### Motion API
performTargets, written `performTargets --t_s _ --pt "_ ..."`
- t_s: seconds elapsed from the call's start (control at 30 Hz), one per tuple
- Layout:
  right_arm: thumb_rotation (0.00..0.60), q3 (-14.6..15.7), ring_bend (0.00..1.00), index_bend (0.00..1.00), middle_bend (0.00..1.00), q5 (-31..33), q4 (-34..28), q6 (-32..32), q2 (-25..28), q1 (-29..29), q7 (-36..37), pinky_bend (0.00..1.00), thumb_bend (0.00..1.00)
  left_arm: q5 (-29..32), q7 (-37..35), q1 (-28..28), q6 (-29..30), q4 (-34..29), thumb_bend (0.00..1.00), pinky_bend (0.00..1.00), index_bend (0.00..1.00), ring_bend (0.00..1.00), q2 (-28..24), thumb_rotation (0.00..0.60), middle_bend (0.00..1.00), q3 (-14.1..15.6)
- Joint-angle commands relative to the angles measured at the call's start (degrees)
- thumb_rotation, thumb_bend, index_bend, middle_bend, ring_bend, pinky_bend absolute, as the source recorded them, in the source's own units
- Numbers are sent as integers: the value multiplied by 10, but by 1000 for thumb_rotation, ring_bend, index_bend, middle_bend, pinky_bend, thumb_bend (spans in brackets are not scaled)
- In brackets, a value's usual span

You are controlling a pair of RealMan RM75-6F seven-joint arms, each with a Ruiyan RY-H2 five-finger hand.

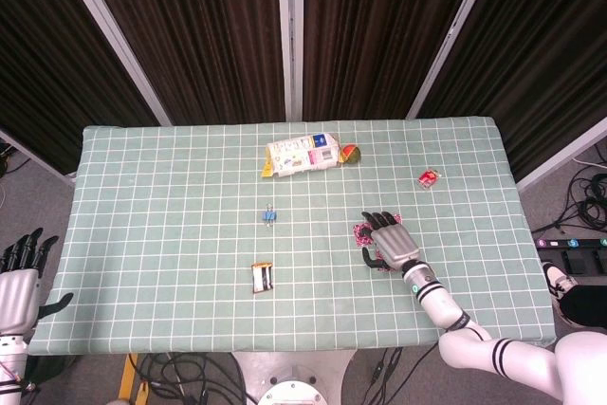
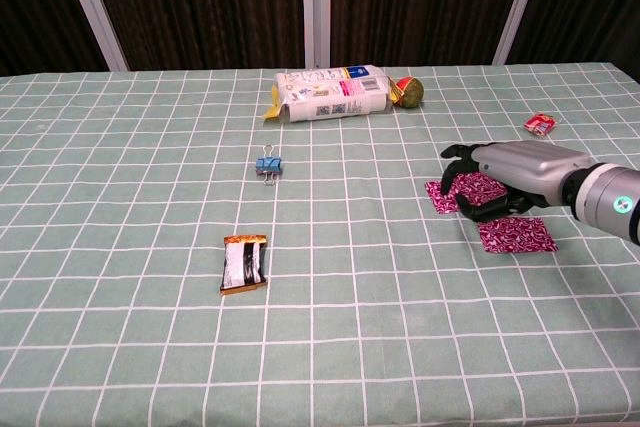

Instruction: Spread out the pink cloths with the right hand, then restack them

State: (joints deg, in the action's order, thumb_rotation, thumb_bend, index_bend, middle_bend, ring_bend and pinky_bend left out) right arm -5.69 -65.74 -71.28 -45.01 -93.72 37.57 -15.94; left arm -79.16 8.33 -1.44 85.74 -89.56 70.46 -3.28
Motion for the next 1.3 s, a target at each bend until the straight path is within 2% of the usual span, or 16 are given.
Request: performTargets --t_s 0.03,0.27,0.67,1.3 --pt "251 2 0 273 0 8 -3 -6 17 -9 2 0 542 -1 0 -1 -1 0 16 124 188 73 0 600 143 0" --pt "250 9 0 273 0 32 22 4 35 -23 10 0 544 -4 2 -1 0 0 16 124 188 72 1 600 143 0" --pt "253 9 0 273 0 23 50 19 19 -17 29 0 545 -2 11 -1 2 -10 17 124 187 72 -3 600 143 -1" --pt "253 7 0 268 0 11 37 24 -5 6 7 0 541 5 1 7 2 -1 16 124 188 72 2 600 143 2"
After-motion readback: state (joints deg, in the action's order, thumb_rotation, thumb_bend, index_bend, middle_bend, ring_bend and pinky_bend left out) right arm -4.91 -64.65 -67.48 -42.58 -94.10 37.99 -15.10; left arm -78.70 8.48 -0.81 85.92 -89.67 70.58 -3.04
